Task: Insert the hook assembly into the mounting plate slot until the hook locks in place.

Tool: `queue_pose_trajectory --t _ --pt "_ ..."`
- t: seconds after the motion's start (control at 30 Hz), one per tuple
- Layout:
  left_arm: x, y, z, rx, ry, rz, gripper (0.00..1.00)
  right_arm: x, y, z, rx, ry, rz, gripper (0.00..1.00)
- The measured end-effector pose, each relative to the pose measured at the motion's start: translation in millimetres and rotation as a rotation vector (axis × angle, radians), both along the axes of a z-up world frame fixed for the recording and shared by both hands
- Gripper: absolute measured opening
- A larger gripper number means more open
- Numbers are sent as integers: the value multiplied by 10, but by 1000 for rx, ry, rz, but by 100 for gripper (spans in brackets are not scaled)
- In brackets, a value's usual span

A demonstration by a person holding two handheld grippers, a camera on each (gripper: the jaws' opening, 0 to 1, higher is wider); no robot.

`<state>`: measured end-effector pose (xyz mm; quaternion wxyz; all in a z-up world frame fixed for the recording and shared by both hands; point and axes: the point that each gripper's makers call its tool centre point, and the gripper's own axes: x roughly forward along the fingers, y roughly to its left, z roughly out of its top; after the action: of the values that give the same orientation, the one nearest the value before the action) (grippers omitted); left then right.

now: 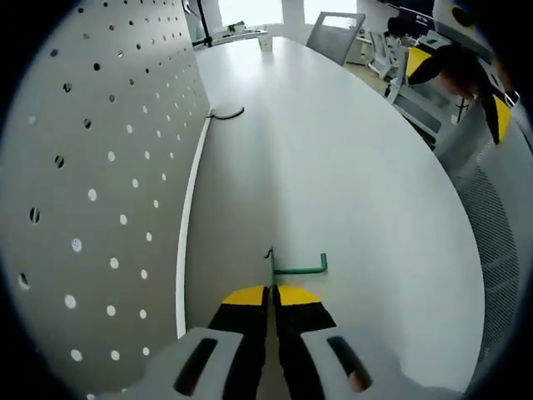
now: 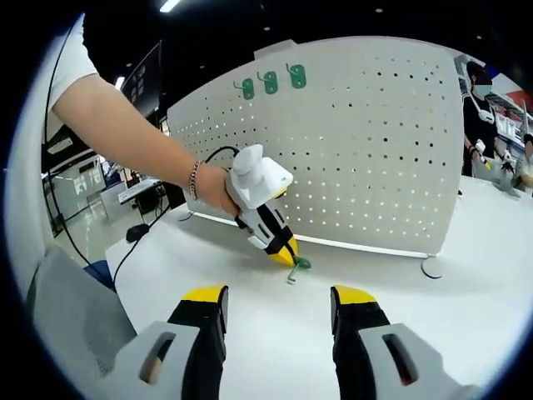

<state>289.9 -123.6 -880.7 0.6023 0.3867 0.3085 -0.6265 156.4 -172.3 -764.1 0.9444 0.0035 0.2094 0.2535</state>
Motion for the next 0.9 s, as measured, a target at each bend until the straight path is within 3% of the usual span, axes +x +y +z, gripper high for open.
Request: queue_pose_trajectory --t 0.47,0.5,0.57,0.9 --pt "7 9 -1 -1 -18 -5 3 -3 -3 -9 0 4 0 48" --pt "26 4 17 -13 -27 9 3 -1 -10 -6 0 3 -3 48" --pt "79 -96 130 -115 -12 82 3 3 -18 -3 1 0 -5 48" --pt "60 -66 275 -177 -5 79 3 11 -24 39 12 -14 -10 48"
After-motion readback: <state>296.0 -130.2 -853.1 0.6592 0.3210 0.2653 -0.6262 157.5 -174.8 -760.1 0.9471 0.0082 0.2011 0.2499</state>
